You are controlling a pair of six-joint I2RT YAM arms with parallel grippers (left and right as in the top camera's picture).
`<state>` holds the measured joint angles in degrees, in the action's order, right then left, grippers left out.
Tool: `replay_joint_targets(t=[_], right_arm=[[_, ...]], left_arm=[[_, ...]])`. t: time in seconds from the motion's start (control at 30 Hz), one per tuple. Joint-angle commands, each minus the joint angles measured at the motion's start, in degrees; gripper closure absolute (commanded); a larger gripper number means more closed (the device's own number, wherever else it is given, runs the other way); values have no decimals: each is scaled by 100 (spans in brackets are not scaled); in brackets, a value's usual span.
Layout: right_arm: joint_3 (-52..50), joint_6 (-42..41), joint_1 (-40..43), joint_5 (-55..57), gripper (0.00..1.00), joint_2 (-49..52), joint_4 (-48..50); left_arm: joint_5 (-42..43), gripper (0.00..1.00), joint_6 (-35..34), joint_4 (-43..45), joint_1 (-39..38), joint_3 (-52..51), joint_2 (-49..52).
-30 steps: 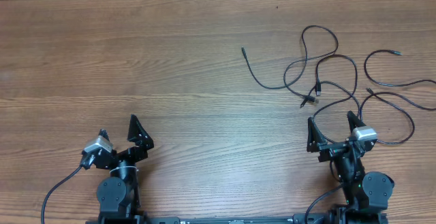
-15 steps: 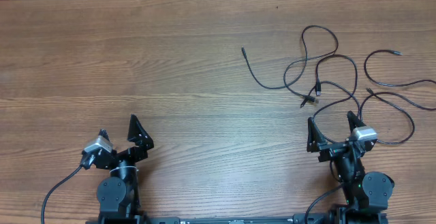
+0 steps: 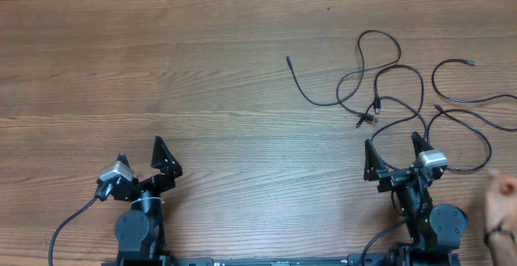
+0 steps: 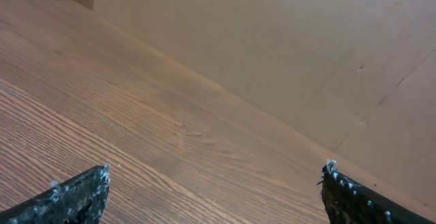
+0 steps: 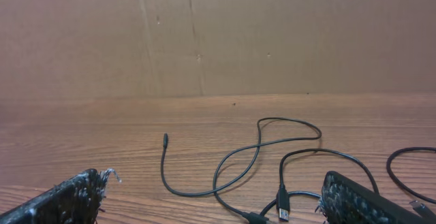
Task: Untangle cables
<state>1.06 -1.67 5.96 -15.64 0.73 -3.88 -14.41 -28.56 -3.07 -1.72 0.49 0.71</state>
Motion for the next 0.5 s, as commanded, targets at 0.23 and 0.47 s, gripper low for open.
replay_joint_targets(t=[0.23,0.47], right_arm=[[-59,4,-20,52,0,-57,35],[-59,4,-20,52,0,-57,35]], left_arm=[[-79,1,92,7,57,-22,-46],[-79,1,94,9,57,-22,-46]])
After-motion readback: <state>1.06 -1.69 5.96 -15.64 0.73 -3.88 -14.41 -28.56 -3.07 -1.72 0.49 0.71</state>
